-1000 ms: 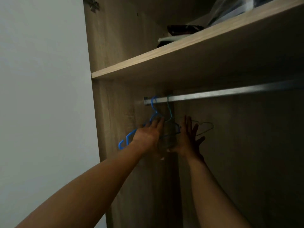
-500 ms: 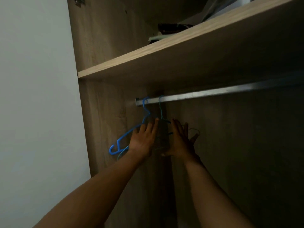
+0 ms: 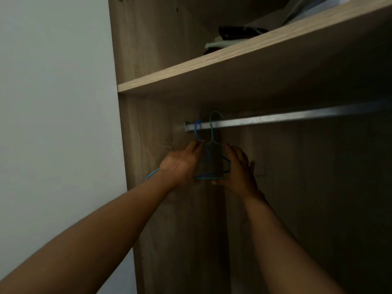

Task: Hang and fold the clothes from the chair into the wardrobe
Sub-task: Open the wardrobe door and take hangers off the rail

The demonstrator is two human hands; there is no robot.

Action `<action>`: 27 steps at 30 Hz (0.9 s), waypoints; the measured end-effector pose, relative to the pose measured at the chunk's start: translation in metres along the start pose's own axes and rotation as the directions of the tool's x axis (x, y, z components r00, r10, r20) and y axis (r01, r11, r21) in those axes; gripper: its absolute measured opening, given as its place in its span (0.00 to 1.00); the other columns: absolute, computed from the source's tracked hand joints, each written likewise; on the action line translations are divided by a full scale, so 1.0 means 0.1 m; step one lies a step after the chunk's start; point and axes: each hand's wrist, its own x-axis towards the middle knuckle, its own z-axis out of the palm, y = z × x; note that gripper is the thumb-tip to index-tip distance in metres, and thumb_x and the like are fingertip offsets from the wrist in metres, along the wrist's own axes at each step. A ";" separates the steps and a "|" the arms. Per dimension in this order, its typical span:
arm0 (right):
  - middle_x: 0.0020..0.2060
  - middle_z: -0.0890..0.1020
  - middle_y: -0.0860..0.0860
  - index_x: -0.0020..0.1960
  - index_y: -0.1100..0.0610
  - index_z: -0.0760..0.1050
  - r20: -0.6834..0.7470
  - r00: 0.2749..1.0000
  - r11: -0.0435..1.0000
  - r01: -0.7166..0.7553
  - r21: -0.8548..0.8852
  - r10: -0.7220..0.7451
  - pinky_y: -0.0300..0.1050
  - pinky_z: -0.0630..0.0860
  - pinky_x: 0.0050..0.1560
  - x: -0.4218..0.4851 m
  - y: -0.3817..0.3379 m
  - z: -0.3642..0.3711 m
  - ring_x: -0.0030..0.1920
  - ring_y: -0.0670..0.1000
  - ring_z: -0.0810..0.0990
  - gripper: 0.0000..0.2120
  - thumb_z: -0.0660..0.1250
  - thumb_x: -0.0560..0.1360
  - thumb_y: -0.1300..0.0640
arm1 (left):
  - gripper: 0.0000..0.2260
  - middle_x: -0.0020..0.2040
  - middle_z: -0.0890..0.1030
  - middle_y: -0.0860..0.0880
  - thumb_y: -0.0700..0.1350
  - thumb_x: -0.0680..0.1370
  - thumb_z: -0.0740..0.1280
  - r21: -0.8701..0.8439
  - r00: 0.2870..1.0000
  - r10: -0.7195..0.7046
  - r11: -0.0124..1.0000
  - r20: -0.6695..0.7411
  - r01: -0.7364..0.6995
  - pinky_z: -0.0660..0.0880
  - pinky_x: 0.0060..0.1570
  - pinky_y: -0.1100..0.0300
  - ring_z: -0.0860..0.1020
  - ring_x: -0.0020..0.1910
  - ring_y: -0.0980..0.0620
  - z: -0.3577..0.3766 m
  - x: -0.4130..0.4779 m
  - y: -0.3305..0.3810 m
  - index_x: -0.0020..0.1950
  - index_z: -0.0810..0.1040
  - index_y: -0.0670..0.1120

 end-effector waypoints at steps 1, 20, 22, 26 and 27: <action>0.76 0.60 0.50 0.80 0.51 0.54 0.012 1.000 1.000 0.002 -0.012 -0.002 0.53 0.55 0.75 0.01 -0.05 -0.03 0.76 0.54 0.59 0.61 0.85 0.55 0.49 | 0.49 0.72 0.63 0.48 0.59 0.69 0.75 0.006 1.000 0.003 1.000 -0.011 -0.003 0.78 0.44 0.49 0.80 0.53 0.43 -0.04 0.00 -0.03 0.81 0.51 0.47; 0.73 0.64 0.50 0.78 0.48 0.58 0.063 0.998 0.999 -0.010 0.040 0.007 0.46 0.64 0.73 -0.29 -0.61 -0.12 0.72 0.53 0.63 0.60 0.85 0.53 0.46 | 0.45 0.67 0.68 0.49 0.67 0.67 0.73 0.078 0.998 -0.035 0.996 -0.053 0.039 0.76 0.42 0.55 0.77 0.55 0.49 -0.44 -0.61 -0.14 0.76 0.60 0.48; 0.73 0.63 0.51 0.78 0.49 0.58 0.056 0.998 0.999 0.022 0.038 -0.024 0.53 0.64 0.73 -0.38 -0.71 -0.13 0.73 0.55 0.63 0.60 0.85 0.53 0.45 | 0.45 0.67 0.68 0.50 0.67 0.67 0.73 0.083 0.997 -0.071 0.994 -0.038 0.074 0.78 0.41 0.54 0.77 0.54 0.49 -0.57 -0.74 -0.11 0.76 0.60 0.48; 0.74 0.62 0.50 0.79 0.50 0.57 0.097 0.992 0.992 0.070 0.108 -0.081 0.51 0.65 0.73 -0.52 -0.94 -0.26 0.74 0.54 0.63 0.58 0.85 0.56 0.49 | 0.48 0.69 0.67 0.50 0.67 0.67 0.73 0.157 0.991 -0.134 0.978 -0.024 0.136 0.76 0.40 0.57 0.79 0.53 0.49 -0.95 -1.02 -0.04 0.79 0.57 0.48; 0.74 0.63 0.50 0.79 0.49 0.57 0.095 0.991 0.989 0.086 0.124 -0.098 0.53 0.65 0.73 -0.55 -1.02 -0.32 0.74 0.55 0.63 0.58 0.85 0.57 0.49 | 0.49 0.69 0.68 0.50 0.67 0.66 0.73 0.162 0.989 -0.144 0.976 -0.023 0.146 0.77 0.42 0.57 0.78 0.53 0.49 -1.05 -1.10 -0.01 0.79 0.57 0.48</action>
